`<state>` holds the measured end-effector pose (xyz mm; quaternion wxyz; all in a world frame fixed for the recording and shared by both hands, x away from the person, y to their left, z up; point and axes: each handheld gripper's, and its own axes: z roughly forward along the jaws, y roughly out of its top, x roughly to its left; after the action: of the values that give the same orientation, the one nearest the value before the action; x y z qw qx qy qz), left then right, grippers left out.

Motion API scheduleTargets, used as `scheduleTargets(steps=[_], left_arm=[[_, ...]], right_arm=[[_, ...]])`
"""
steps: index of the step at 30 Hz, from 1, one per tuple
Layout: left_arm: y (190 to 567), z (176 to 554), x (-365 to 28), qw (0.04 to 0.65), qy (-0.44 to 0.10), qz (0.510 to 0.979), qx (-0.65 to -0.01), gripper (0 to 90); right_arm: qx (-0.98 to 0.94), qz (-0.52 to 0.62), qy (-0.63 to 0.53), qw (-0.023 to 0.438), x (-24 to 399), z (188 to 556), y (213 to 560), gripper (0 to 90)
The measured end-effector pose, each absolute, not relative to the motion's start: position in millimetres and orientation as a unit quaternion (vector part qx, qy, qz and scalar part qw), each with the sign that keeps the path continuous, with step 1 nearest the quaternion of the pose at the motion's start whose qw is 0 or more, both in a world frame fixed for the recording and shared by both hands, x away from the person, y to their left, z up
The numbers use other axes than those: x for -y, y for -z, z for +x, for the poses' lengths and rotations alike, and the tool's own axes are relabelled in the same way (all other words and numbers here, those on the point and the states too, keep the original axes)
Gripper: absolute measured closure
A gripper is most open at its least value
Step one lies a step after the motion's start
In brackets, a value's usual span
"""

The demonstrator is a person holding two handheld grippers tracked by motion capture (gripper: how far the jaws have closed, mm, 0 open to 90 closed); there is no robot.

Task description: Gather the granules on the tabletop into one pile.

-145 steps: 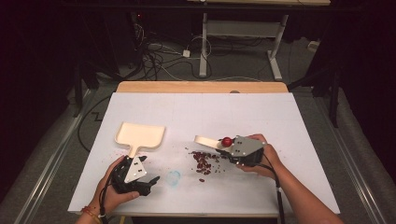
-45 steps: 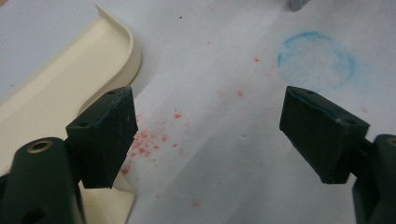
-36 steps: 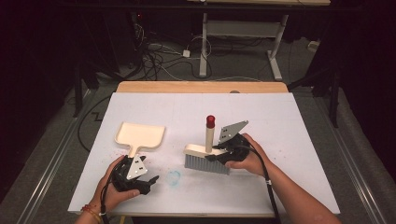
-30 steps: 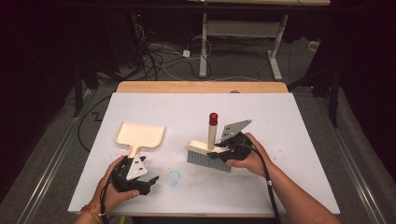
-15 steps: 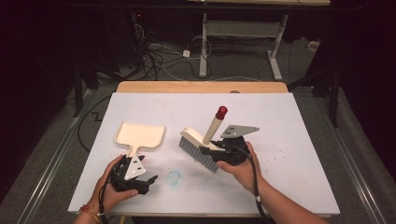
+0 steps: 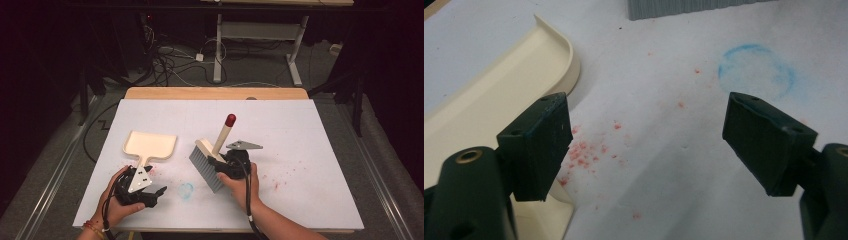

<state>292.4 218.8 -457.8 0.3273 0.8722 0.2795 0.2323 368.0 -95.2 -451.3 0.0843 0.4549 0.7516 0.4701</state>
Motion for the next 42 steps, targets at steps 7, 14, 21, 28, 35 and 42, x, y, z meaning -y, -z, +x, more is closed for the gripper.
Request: scheduleTargets(steps=[7,14,21,28,35,42], left_arm=[[457.7,290.6,-215.9,0.323,-0.233,0.875,-0.274,19.1],[458.9,291.4,-212.3,0.32,-0.228,0.88,-0.268,19.1],[459.7,293.3,-210.4,0.318,-0.224,0.883,-0.264,19.1],[458.8,292.8,-212.3,0.319,-0.227,0.882,-0.264,19.1],[458.9,292.8,-211.4,0.317,-0.228,0.882,-0.263,19.1],[459.2,293.2,-209.9,0.315,-0.228,0.883,-0.262,19.1]], right_arm=[[-0.742,0.469,-0.469,0.092,118.6,361.6,448.4,66.6],[-0.733,0.481,-0.471,0.097,138.4,355.3,440.6,66.9],[-0.74,0.454,-0.485,0.103,140.0,351.2,431.3,66.9],[-0.765,0.393,-0.482,0.168,151.0,349.1,404.3,66.9],[-0.785,0.378,-0.435,0.228,174.3,359.7,399.7,66.9],[-0.797,0.363,-0.397,0.275,178.0,383.1,415.9,66.9]])
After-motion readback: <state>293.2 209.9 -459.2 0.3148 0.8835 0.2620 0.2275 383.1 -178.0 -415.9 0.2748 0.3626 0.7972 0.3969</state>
